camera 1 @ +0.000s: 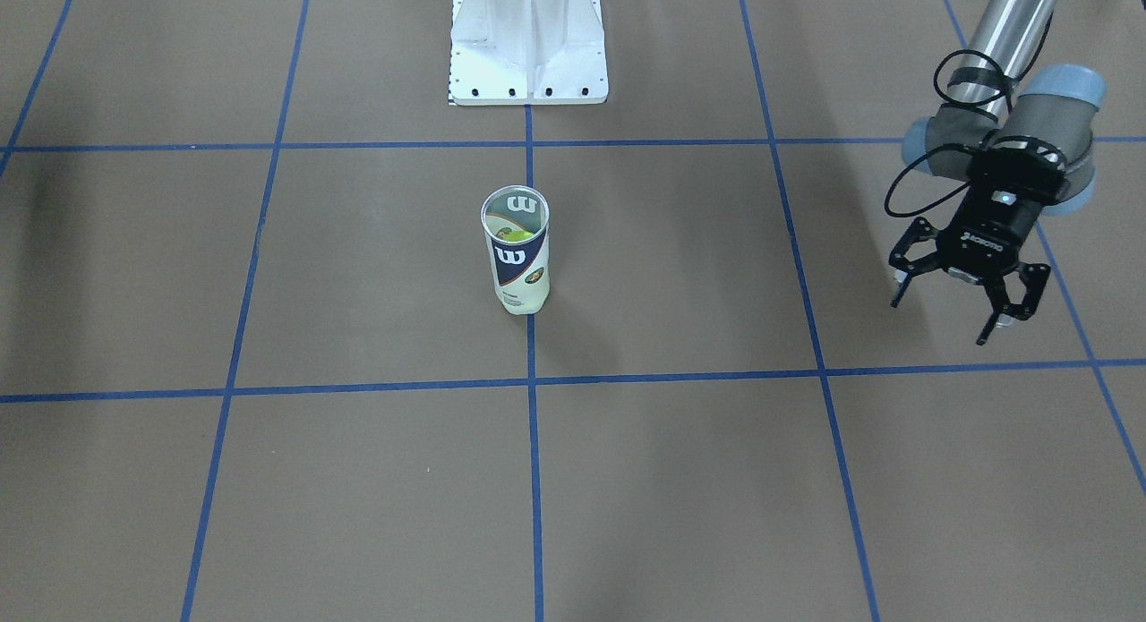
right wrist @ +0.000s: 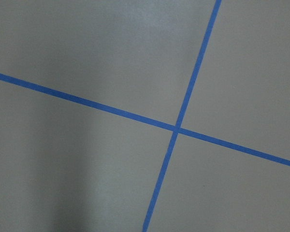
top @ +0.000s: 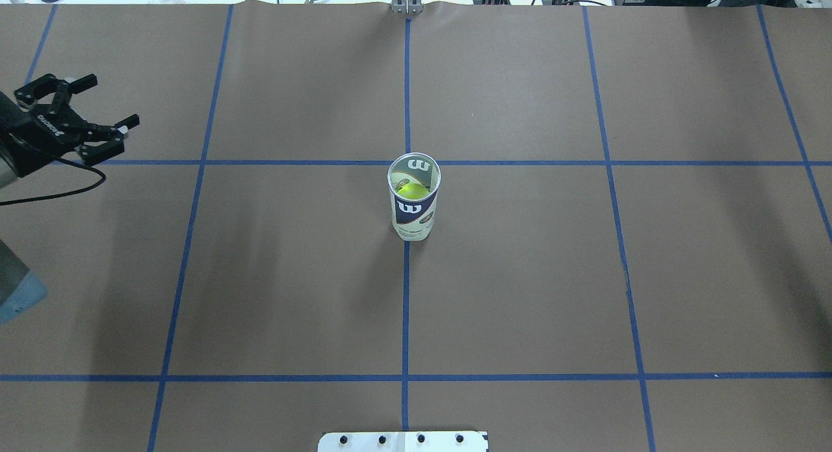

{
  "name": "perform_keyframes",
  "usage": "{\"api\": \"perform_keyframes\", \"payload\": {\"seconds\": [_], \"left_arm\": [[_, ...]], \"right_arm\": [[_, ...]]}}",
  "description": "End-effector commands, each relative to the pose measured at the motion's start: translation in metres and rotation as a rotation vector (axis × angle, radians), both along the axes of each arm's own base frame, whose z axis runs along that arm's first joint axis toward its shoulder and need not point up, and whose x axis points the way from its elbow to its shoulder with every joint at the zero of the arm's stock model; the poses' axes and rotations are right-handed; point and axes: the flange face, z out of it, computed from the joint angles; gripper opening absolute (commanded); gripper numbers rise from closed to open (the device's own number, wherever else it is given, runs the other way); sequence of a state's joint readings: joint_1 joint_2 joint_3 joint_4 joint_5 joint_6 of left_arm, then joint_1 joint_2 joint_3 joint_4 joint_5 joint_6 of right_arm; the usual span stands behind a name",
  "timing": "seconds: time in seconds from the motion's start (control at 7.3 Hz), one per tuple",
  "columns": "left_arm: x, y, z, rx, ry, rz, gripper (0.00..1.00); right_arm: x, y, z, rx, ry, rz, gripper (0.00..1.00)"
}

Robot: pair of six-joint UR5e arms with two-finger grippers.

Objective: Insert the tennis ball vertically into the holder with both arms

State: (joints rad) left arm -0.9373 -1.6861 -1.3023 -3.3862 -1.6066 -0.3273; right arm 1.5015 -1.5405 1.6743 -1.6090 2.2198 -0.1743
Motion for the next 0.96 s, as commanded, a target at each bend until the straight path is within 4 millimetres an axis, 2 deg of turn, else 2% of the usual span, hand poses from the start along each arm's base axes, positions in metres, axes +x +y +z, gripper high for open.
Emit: {"api": "perform_keyframes", "payload": {"seconds": [0.0,0.14,0.41,0.68,0.82], "left_arm": [[-0.090,-0.015,0.045,-0.208,-0.116,0.061,0.99],[-0.125,-0.015,0.065,-0.330,-0.141,0.128,0.99],[-0.181,-0.013,0.077,-0.535,-0.086,0.348,0.99],[-0.192,-0.016,0.089,-0.551,-0.156,0.364,0.99],[-0.202,-0.021,0.101,-0.636,-0.180,0.359,0.99]], "right_arm": [[0.003,0.008,0.037,-0.003,-0.030,0.007,1.00],[0.003,0.008,0.038,-0.006,-0.032,0.010,1.00],[0.003,0.008,0.038,-0.007,-0.032,0.010,1.00],[0.003,0.008,0.037,-0.006,-0.032,0.011,1.00],[0.003,0.008,0.037,-0.006,-0.032,0.011,1.00]]}}
